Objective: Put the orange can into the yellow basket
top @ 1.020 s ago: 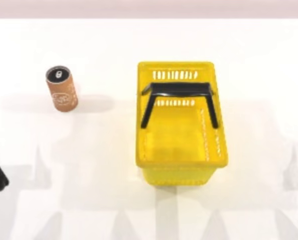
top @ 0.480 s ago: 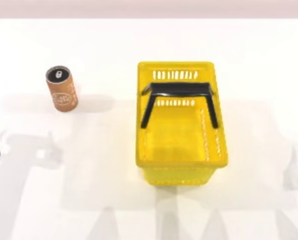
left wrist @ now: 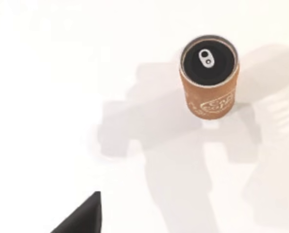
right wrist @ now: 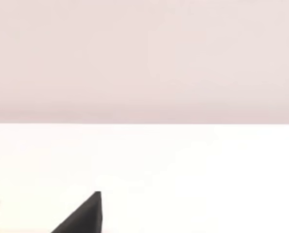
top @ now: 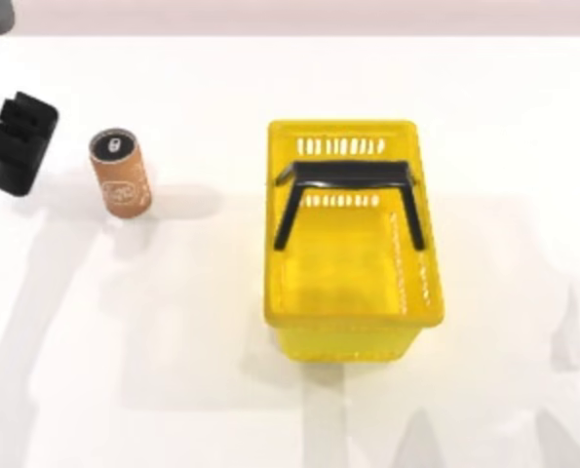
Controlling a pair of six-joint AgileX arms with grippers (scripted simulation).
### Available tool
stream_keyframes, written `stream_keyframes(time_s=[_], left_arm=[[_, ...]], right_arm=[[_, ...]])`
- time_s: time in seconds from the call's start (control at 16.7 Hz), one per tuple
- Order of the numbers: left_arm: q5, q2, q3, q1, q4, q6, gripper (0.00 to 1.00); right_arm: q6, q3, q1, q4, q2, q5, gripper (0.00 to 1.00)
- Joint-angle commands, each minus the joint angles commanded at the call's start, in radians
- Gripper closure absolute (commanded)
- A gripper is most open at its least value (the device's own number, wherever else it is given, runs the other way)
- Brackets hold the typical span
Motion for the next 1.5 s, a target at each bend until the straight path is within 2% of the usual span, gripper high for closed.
stream_keyframes(time_s=[0.42,0.78,1.2,1.5], left_arm=[[-0.011,0.723,0.635,-0.042,-0.408,0.181,0.0],[-0.027,1.131,1.023,-0.052,-0.592,0.276,0.0],[-0.032,1.208,1.101,-0.052,-0.619,0.294,0.0],[-0.032,1.206,1.022,-0.051,-0.542,0.296,0.0]], right_arm=[[0.0,0.0,0.0,0.0,0.0,0.0,0.0],[0.0,0.0,0.0,0.0,0.0,0.0,0.0],[0.0,0.0,0.0,0.0,0.0,0.0,0.0],[0.0,0.0,0.0,0.0,0.0,0.0,0.0]])
